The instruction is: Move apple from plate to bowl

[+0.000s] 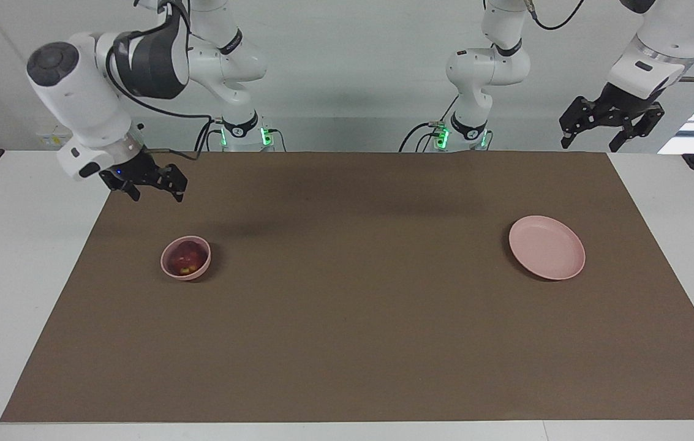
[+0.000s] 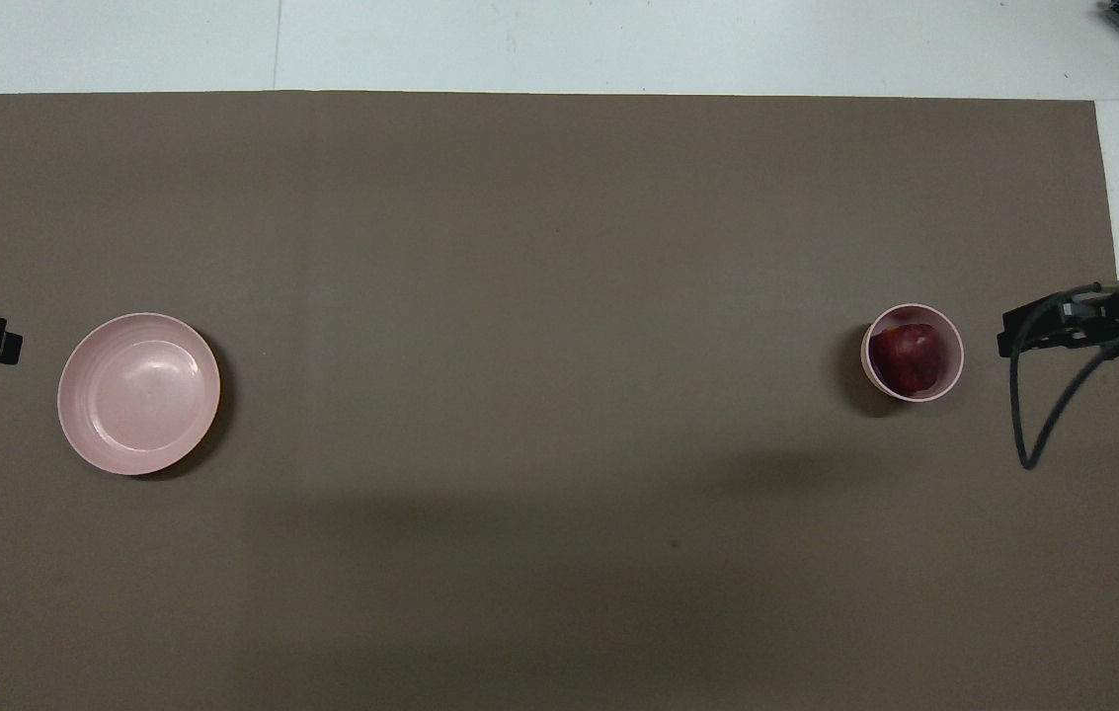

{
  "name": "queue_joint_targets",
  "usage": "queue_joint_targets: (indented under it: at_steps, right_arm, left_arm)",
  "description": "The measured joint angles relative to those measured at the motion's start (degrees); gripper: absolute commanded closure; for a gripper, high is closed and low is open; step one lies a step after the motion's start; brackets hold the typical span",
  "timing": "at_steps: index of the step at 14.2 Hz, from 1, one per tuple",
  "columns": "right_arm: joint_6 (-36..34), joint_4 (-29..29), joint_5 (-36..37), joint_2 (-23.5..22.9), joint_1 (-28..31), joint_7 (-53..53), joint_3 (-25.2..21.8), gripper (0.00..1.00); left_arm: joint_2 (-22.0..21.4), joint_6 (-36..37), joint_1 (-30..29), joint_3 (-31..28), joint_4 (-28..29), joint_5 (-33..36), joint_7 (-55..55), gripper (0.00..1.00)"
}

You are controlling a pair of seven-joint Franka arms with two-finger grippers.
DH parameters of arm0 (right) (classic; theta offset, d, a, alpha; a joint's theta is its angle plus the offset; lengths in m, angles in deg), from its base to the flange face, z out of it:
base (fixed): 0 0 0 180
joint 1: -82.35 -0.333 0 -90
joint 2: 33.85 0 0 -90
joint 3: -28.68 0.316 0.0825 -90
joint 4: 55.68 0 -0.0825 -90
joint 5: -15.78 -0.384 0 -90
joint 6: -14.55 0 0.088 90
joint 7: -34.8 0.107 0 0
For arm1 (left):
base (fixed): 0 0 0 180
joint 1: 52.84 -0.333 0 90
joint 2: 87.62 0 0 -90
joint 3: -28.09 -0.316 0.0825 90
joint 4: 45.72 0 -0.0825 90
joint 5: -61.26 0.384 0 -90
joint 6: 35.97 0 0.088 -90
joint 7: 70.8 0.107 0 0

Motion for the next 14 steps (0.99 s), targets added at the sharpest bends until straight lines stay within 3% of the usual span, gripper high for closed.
queue_joint_targets:
  at_steps: [5, 8, 14]
  right_arm:
    - [-10.78, -9.6, 0.13, 2.88, 0.03, 0.09, 0.02, 0.0]
    - [-11.9, -9.93, 0.13, 5.29, 0.01, 0.09, 0.18, 0.0]
    - [-12.34, -9.42, 2.73, 5.55, 0.01, 0.04, 0.47, 0.0]
  left_arm:
    - [-0.02, 0.0, 0.0, 0.0, 0.0, 0.0, 0.0, 0.0]
    - [-0.02, 0.0, 0.0, 0.0, 0.0, 0.0, 0.0, 0.0]
    - [-0.02, 0.0, 0.0, 0.0, 0.0, 0.0, 0.0, 0.0]
